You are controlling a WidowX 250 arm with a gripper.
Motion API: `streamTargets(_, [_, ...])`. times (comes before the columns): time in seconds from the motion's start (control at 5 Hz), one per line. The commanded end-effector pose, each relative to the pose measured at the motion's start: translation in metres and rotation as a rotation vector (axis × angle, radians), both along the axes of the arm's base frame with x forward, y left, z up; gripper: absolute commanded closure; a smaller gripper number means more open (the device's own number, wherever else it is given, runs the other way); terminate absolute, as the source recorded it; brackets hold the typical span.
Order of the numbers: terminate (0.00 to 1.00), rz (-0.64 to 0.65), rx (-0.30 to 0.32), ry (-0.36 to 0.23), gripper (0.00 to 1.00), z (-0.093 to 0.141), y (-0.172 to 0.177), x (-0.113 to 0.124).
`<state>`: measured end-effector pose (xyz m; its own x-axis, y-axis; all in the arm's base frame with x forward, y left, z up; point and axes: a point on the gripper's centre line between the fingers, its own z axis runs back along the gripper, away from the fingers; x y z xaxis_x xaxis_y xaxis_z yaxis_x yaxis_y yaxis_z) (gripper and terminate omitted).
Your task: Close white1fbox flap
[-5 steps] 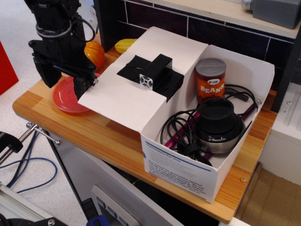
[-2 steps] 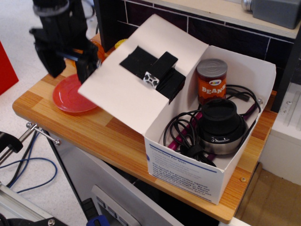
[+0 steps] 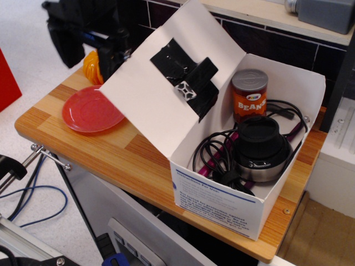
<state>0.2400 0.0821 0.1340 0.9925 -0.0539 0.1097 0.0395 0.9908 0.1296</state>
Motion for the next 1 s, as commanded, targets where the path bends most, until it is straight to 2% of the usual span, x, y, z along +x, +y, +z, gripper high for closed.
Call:
streamTargets(0.0, [0.00, 0.004, 0.055, -0.085, 0.00, 0.027, -0.022, 0.004])
streamTargets(0.2, [0.00, 0.002, 0.056, -0.094, 0.00, 0.031, -0.040, 0.006])
streamTargets(0.6, [0.00, -0.007, -0.007, -0.113, 0.00, 0.031, -0.081, 0.015])
streamTargets(0.8, [0.00, 0.011, -0.005, -0.102, 0.00, 0.032, -0.106, 0.024])
